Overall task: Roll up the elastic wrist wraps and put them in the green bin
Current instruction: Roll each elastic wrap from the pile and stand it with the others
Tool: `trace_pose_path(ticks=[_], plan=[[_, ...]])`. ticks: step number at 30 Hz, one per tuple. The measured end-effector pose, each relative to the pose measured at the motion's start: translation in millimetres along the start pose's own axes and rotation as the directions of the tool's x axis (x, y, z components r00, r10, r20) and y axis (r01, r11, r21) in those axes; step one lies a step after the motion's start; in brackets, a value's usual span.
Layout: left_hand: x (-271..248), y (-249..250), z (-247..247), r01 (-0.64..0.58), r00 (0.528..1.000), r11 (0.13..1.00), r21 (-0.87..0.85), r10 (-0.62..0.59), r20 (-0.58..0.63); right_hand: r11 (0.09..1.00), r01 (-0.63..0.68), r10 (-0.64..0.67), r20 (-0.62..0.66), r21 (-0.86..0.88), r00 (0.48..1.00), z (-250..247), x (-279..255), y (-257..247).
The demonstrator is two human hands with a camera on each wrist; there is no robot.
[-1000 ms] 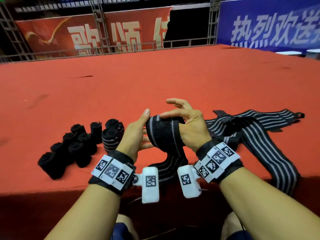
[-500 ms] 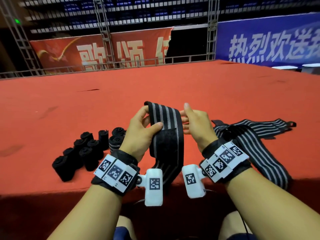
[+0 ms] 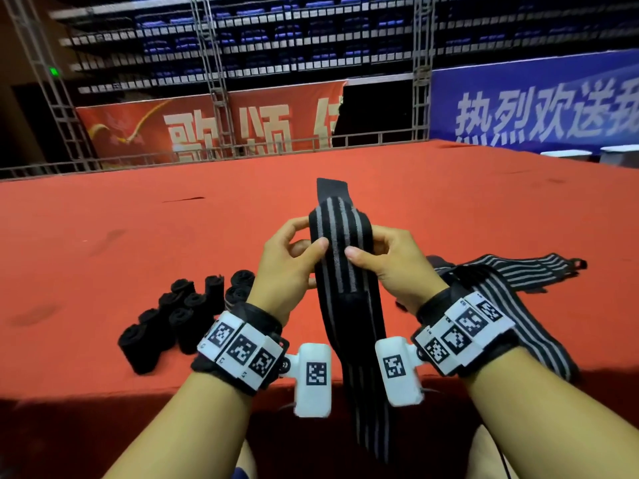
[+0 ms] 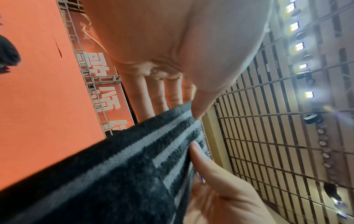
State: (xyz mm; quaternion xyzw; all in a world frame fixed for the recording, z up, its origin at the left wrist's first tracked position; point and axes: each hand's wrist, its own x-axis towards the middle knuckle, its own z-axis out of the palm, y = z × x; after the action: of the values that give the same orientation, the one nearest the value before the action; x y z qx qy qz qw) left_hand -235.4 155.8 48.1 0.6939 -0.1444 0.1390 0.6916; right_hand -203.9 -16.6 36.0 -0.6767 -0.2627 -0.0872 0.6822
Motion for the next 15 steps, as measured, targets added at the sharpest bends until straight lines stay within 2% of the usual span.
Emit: trace_pose_path(ticks=[4, 9, 13, 15], plan=[[3.9, -16.4, 1.3, 0.021, 1.000, 1.000, 0.014, -0.021, 0.017, 0.997, -0.048, 0.049, 0.022, -0.063, 0.999, -5.5, 0.6, 16.2], [22.4, -45.3, 4.9, 0.084, 0.996, 0.996, 0.004, -0.084, 0.032, 0.973, -0.110, 0.109, -0.020, -0.203, 0.994, -18.1, 13.1, 46.8], [48.1, -62.4, 4.5, 0.132, 0.988, 0.991, 0.020, -0.130, -0.085, 0.952, -0.180, 0.197, 0.047, -0.249, 0.979, -24.3, 25.0, 71.3], [64.9, -71.3, 1.4, 0.123, 0.982, 0.991, 0.052, -0.115, -0.147, 0.940, -0.203, 0.237, 0.097, -0.275, 0.966, -25.9, 30.3, 83.7]])
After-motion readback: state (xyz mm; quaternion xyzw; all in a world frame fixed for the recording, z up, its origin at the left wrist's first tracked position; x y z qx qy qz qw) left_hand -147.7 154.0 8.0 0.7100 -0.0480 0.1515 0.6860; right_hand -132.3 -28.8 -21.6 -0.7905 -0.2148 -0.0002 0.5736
